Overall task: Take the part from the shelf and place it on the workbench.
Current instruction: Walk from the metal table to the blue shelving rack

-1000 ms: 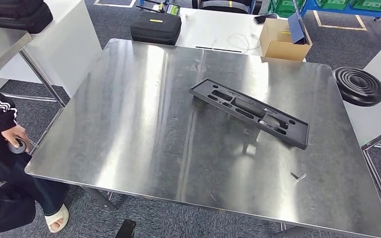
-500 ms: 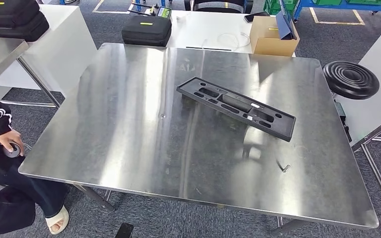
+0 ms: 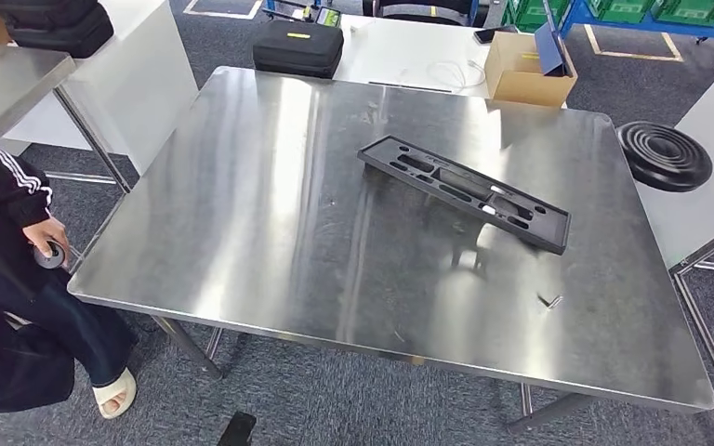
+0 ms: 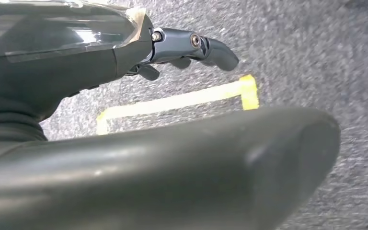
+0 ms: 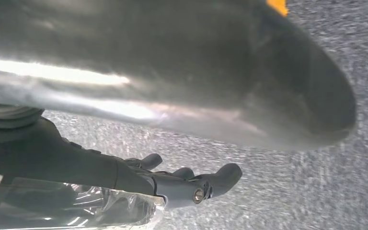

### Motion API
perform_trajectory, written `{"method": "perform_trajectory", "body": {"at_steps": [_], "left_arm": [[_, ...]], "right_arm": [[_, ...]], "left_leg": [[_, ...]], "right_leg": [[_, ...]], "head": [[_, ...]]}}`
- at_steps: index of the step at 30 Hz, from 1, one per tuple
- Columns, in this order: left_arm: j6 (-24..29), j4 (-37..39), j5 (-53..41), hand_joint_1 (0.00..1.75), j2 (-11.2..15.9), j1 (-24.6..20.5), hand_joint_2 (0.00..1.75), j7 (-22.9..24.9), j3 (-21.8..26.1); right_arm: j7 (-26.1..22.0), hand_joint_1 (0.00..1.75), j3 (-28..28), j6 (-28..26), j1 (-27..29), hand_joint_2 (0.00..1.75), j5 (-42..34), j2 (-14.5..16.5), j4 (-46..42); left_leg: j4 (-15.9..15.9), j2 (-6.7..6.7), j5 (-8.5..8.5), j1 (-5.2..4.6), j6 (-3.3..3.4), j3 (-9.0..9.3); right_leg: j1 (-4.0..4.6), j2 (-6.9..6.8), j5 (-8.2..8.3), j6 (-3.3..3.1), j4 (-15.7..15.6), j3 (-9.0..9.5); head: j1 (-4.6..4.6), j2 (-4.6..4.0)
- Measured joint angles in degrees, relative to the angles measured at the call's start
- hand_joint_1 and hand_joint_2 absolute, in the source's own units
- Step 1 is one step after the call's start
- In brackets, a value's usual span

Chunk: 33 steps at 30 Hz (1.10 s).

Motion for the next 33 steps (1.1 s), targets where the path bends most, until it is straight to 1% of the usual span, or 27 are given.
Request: {"method": "perform_trajectory", "body": {"at_steps": [1,2,3,4,5,7,8,9,11,12,13,15,16,17,18,19,21,22,23,24,26,27,28,30,31,32,33], "left_arm": [[-0.02,0.01,-0.02,0.00,-0.01,0.01,0.00,0.00,-0.01],[-0.02,0.01,-0.03,0.00,-0.01,0.03,0.00,0.00,-0.01],[-0.02,0.01,-0.04,0.00,-0.01,0.03,0.00,0.00,-0.01],[-0.02,0.01,-0.04,0.00,-0.02,0.03,0.00,0.00,-0.01],[-0.02,0.01,-0.04,0.00,-0.03,0.03,0.00,0.00,-0.01],[-0.03,0.01,-0.05,0.00,-0.05,0.01,0.00,0.00,-0.01],[-0.03,0.01,-0.07,0.00,-0.06,-0.01,0.00,0.00,-0.01],[-0.05,0.01,-0.09,0.00,-0.07,-0.02,0.00,0.00,-0.01],[-0.09,0.01,-0.08,0.00,-0.05,0.02,0.00,-0.02,-0.01],[-0.11,0.01,-0.03,0.00,-0.04,0.06,0.00,-0.04,0.00],[-0.11,0.01,0.04,0.00,-0.02,0.13,0.00,-0.08,0.01],[-0.11,0.01,0.15,0.00,0.01,0.26,0.00,-0.16,0.02],[-0.11,0.01,0.19,0.00,0.02,0.34,0.00,-0.20,0.03],[-0.10,0.01,0.26,0.00,0.03,0.44,0.00,-0.24,0.03],[-0.10,0.01,0.36,0.00,0.04,0.53,0.00,-0.29,0.04],[-0.09,0.01,0.46,0.00,0.06,0.60,0.00,-0.37,0.05],[-0.09,0.01,0.62,0.00,0.08,0.65,0.00,-0.58,0.08],[-0.09,0.01,0.63,0.00,0.08,0.64,0.00,-0.73,0.08],[-0.09,0.01,0.63,0.00,0.08,0.65,0.00,-0.86,0.08],[-0.09,0.01,0.62,0.00,0.08,0.68,0.00,-0.97,0.08],[-0.10,0.01,0.42,0.00,0.09,0.80,0.00,-1.07,0.08],[-0.11,0.01,0.30,0.00,0.08,0.82,0.00,-1.07,0.08],[-0.12,0.01,0.18,0.00,0.08,0.81,0.00,-1.07,0.07],[-0.15,0.01,0.08,0.00,0.05,0.77,0.00,-1.07,0.05],[-0.16,0.01,0.07,0.00,0.04,0.77,0.00,-1.07,0.05],[-0.17,0.01,0.05,0.00,0.03,0.79,0.00,-1.07,0.05],[-0.17,0.01,0.05,0.00,0.02,0.81,0.00,-1.07,0.05]], "right_arm": [[0.02,0.00,-0.01,-0.01,0.03,0.00,-0.01,-0.01,0.00],[0.03,0.00,-0.01,-0.02,0.07,0.00,-0.03,-0.03,0.00],[0.04,0.00,-0.02,-0.03,0.11,0.00,-0.05,-0.07,0.00],[0.05,0.00,-0.02,-0.04,0.12,0.00,-0.07,-0.10,0.00],[0.05,0.00,-0.02,-0.05,0.08,0.00,-0.08,-0.13,0.00],[0.05,0.00,-0.02,-0.06,-0.08,0.00,-0.14,-0.15,0.00],[0.05,0.00,-0.03,-0.08,-0.13,0.00,-0.17,-0.14,0.00],[0.05,0.00,-0.03,-0.09,-0.12,0.00,-0.20,-0.12,0.00],[-0.05,0.00,-0.05,-0.12,0.04,0.00,-0.21,-0.05,0.01],[-0.14,0.00,-0.07,-0.13,0.06,0.00,-0.15,-0.03,0.01],[-0.26,0.00,-0.08,-0.13,0.06,0.00,-0.05,-0.01,0.01],[-0.42,0.00,-0.09,-0.13,0.02,0.00,0.23,0.01,0.01],[-0.46,0.00,-0.09,-0.11,0.06,0.00,0.35,0.00,0.01],[-0.47,0.00,-0.09,-0.08,0.09,0.00,0.46,-0.01,0.01],[-0.47,0.00,-0.09,-0.02,0.11,0.00,0.56,-0.04,0.01],[-0.46,0.00,-0.09,0.05,0.13,0.00,0.67,-0.06,0.01],[-0.44,0.00,-0.09,0.22,0.13,0.00,0.80,-0.10,0.01],[-0.43,0.00,-0.09,0.30,0.11,0.00,0.78,-0.11,0.01],[-0.44,0.00,-0.09,0.35,0.08,0.00,0.70,-0.13,0.01],[-0.44,0.00,-0.09,0.38,0.04,0.00,0.58,-0.14,0.01],[-0.45,0.00,-0.14,0.38,0.09,0.00,0.26,-0.16,0.01],[-0.45,0.00,-0.20,0.37,0.17,0.00,0.10,-0.18,0.02],[-0.45,0.00,-0.27,0.35,0.26,0.00,-0.03,-0.16,0.02],[-0.46,0.00,-0.44,0.33,0.35,0.00,-0.15,-0.10,0.04],[-0.46,0.00,-0.51,0.33,0.36,0.00,-0.16,-0.07,0.05],[-0.47,0.00,-0.58,0.33,0.36,0.00,-0.15,-0.07,0.05],[-0.48,0.00,-0.67,0.33,0.37,0.00,-0.15,-0.10,0.04]], "left_leg": [[0.03,0.07,0.46,-0.10,0.07,-0.62],[0.06,0.13,0.93,-0.19,0.09,-1.21],[0.09,0.16,1.39,-0.27,0.07,-1.75],[0.12,0.16,1.83,-0.31,0.00,-2.22],[0.16,0.14,2.25,-0.33,-0.12,-2.65],[0.24,0.10,3.02,-0.48,-0.59,-3.28],[0.28,0.10,3.38,-0.59,-0.89,-3.45],[0.30,0.10,3.74,-0.68,-1.19,-3.57],[0.41,0.01,4.17,-0.64,-1.84,-3.79],[0.99,-0.07,3.45,-0.52,-2.17,-4.16],[2.44,-0.17,1.75,-0.38,-2.50,-4.79],[8.71,-0.29,-3.88,-0.06,-3.08,-6.88],[12.54,-0.32,-6.31,0.12,-3.35,-7.85],[15.63,-0.33,-7.59,0.33,-3.61,-8.37],[17.06,-0.32,-7.49,0.57,-3.81,-8.07],[16.40,-0.30,-6.35,0.83,-3.97,-6.74],[9.62,-0.30,-3.75,1.37,-4.25,-1.41],[5.71,-0.40,-3.31,1.42,-4.31,1.25],[2.82,-0.50,-3.35,1.37,-4.28,3.02],[1.36,-0.61,-3.65,1.18,-4.11,3.71],[1.02,-0.60,-3.19,0.80,-3.08,3.04],[0.90,-0.51,-2.70,0.71,-2.35,2.48],[0.75,-0.39,-2.11,0.70,-1.58,1.86],[0.61,-0.19,-0.87,0.63,-0.68,0.31],[0.63,-0.11,-0.25,0.54,-0.53,-0.53],[0.67,-0.05,0.44,0.43,-0.53,-1.35],[0.72,0.02,1.12,0.34,-0.55,-2.16]], "right_leg": [[0.00,0.00,-1.95,-0.09,3.86,-1.10],[0.01,0.00,-3.06,0.06,6.42,-1.47],[0.02,0.00,-3.20,0.40,6.82,-0.76],[0.02,0.00,-2.45,0.85,4.73,1.25],[0.02,-0.01,-1.35,1.24,0.75,4.20],[0.24,0.05,0.13,1.35,-8.06,10.15],[0.41,0.09,0.36,1.14,-10.60,11.56],[0.60,0.14,0.39,0.85,-11.66,12.00],[0.40,0.10,0.98,0.12,-11.69,11.27],[0.16,0.02,1.38,-0.42,-11.69,10.97],[-0.09,-0.08,1.87,-1.06,-11.75,10.55],[-0.18,-0.25,2.88,-1.92,-11.75,9.47],[-0.14,-0.32,3.37,-2.07,-11.72,8.96],[-0.10,-0.37,3.90,-2.01,-11.65,8.40],[-0.10,-0.40,4.40,-1.86,-11.53,7.79],[-0.16,-0.42,4.81,-1.64,-11.32,7.17],[-0.28,-0.41,5.36,-1.13,-10.52,5.88],[-0.23,-0.41,5.54,-0.84,-10.03,5.34],[-0.15,-0.42,5.78,-0.47,-9.65,4.90],[-0.07,-0.43,6.07,-0.03,-9.43,4.55],[-0.13,-0.42,6.75,1.06,-9.47,4.03],[-0.23,-0.37,6.39,1.31,-9.09,3.55],[-0.30,-0.31,5.24,1.26,-7.99,2.84],[-0.34,-0.19,0.50,0.43,-2.52,0.79],[-0.32,-0.17,-1.85,0.17,1.20,-0.15],[-0.28,-0.15,-3.30,0.23,4.60,-0.69],[-0.26,-0.14,-3.55,0.60,6.73,-0.59]], "head": [[0.13,0.00],[0.17,0.00],[0.21,0.00],[0.23,0.00],[0.24,0.00],[0.18,0.00],[0.14,0.00],[0.08,0.00],[-0.09,0.00],[-0.18,0.00],[-0.31,0.00],[-0.48,0.00],[-0.52,0.00],[-0.51,0.00],[-0.52,0.00],[-0.52,0.00],[-0.54,0.00],[-0.53,0.00],[-0.49,0.00],[-0.50,0.00],[-0.44,0.00],[-0.46,0.00],[-0.34,0.00],[-0.13,0.00],[-0.03,0.00],[-0.02,0.00],[-0.03,0.00]]}}
